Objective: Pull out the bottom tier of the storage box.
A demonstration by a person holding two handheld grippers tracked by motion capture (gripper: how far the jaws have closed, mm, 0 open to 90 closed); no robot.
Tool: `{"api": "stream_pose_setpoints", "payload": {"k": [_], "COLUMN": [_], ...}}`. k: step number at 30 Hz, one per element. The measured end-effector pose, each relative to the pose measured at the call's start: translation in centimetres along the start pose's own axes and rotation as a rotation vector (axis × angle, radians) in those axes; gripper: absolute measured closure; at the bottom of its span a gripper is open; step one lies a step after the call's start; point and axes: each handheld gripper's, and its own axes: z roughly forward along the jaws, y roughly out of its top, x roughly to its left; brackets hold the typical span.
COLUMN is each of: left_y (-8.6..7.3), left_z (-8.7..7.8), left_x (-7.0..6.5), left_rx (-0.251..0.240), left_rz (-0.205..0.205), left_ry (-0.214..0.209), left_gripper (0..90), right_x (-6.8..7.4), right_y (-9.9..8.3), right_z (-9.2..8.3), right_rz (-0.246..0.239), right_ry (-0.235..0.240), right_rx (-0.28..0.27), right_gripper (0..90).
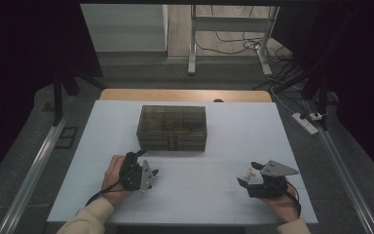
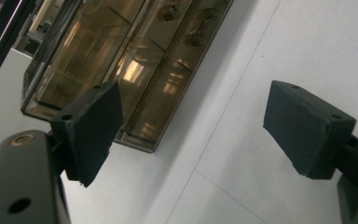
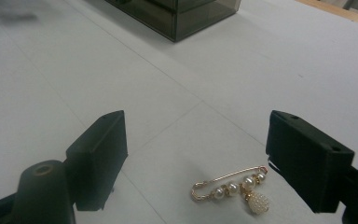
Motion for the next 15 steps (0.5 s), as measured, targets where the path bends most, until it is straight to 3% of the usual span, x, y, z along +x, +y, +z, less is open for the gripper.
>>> {"api": "stream_pose_setpoints", "payload": {"k": [15], "left_y": [1.2], "left_z": [1.3], "left_x": [-0.4], "left_rx": [-0.006], "left_rz": [0.046], "left_ry": [0.005], "left_gripper": [21.2], "right_x": [0.1], "right_y": [0.0], "right_z": [-0.4], "right_rz": [0.001], "right_ry": [-0.017], "right_rx": [-0.013], "right_gripper": [20.6]}}
